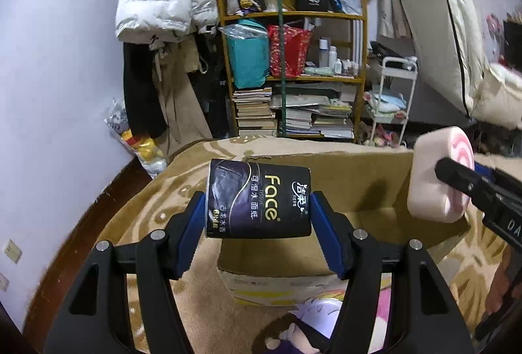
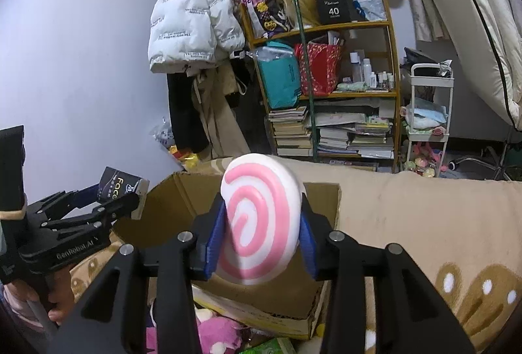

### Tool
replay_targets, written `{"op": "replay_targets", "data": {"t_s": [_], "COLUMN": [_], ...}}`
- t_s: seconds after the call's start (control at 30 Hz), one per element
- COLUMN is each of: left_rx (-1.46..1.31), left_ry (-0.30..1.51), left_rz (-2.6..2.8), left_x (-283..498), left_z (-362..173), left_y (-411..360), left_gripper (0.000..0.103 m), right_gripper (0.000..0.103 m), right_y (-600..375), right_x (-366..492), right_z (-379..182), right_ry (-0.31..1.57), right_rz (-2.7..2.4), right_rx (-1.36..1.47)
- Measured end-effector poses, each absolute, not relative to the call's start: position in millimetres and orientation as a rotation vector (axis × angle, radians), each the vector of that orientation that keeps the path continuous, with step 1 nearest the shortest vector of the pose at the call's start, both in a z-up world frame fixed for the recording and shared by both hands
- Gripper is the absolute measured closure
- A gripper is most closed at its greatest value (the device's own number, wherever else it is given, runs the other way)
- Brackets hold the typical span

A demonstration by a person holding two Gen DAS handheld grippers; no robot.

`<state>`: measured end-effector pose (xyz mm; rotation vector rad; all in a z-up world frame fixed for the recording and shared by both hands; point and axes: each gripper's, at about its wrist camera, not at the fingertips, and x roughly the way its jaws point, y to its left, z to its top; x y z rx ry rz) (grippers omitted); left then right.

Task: Organize soft objects
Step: 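Lift both held items and carry them over the open cardboard box, then open both tools to drop the tissue pack and swirl plush into the box, then withdraw both tools from the box back toward the remaining toys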

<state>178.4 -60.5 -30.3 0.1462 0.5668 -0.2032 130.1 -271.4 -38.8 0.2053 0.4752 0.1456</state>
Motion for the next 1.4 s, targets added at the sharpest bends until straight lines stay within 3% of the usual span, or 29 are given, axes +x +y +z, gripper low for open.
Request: {"op": "replay_targets", "data": {"t_s": [0.27,0.33,0.5,0.7,0.9,1.4], "left_rx": [0.169,0.160,0.140,0.131,0.148,0.155], "left_ry": [0.573,0.569,0.566,0.567,0.548,0.604], "left_rz": [-0.215,-0.212,-0.199,-0.179,-0.173,-0.176], "left_x": [175,175,173,164,147,101], "left_z": [-33,-31,-27,-23,-14,0], "left_y": [-67,-65,-60,-52,-47,-21], "left_gripper": [0.037,0.027,0.023,0.008,0.003,0.003], "right_gripper": [0.053,0.053,0.046,0.022,0.001,0.000], "right_y": [-270,-270,-268,-268,-272,-259], "right_x": [130,128,125,109,92,44], "right_z": [-45,-45,-42,-32,-24,-5], "right_ry": [0.518,0.523,0.512,0.473,0.467,0.471], "right_rz": [0.141,0.142,0.143,0.127,0.097,0.084], "right_rx": [0.216,0.216,0.217,0.230,0.253,0.191]}}
